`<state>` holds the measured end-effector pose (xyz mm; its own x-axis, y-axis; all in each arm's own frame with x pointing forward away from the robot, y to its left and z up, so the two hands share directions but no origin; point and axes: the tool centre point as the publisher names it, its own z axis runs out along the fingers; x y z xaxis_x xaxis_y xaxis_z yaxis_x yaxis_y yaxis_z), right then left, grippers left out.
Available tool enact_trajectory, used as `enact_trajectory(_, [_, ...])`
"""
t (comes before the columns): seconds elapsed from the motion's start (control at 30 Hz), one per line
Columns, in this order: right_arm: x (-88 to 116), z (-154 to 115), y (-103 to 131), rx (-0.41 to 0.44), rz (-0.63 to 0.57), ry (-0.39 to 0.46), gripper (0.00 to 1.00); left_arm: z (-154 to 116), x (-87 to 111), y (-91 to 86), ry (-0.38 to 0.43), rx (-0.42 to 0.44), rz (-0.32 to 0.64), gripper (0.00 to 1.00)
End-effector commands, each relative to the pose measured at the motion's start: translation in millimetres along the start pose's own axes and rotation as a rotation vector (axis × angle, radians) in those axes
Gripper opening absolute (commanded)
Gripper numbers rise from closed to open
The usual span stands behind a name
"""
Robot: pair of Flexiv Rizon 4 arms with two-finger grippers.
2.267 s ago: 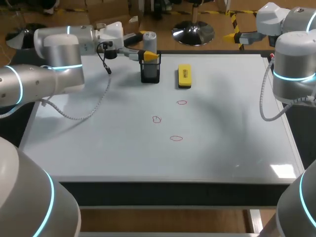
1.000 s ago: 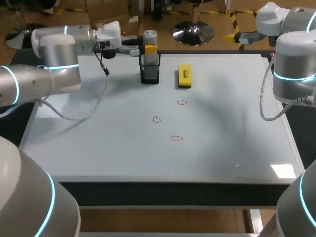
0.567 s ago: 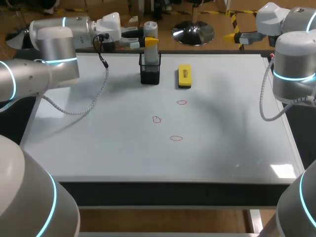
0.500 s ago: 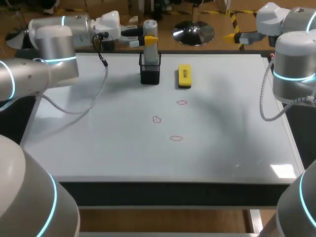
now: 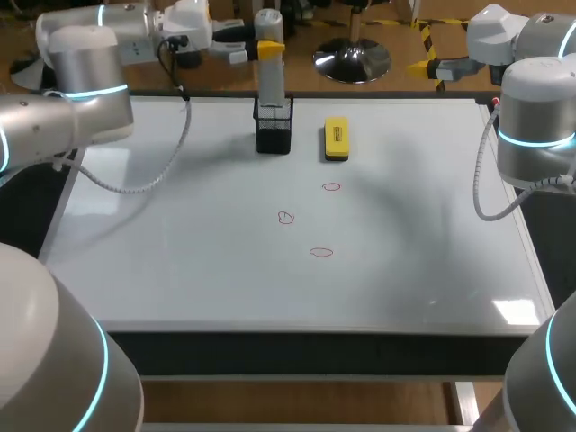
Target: Pick up the inspection probe, press it on each red-marked spot on the whiteboard one by one, put down the probe, pick up the eraser, and wipe off all the red marks.
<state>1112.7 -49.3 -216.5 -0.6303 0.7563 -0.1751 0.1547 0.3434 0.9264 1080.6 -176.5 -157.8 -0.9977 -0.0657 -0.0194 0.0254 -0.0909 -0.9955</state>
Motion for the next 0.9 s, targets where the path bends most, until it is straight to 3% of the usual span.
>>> enact_trajectory(0.03, [-0.4, 0.2, -0.1, 0.0, 0.0, 0.001, 1.0, -4.6, 8.0, -17.1, -0.017, -0.018, -0.003, 0.0])
enact_trajectory(0.43, [-0.4, 0.2, -0.1, 0.0, 0.0, 0.001, 1.0, -42.2, 20.9, -46.0, -0.004, -0.027, 0.003, 0.0])
enact_trajectory(0.9, [-0.4, 0.2, -0.1, 0.0, 0.0, 0.001, 1.0, -114.8, 31.6, -38.3, -0.002, -0.034, 0.039, 0.0])
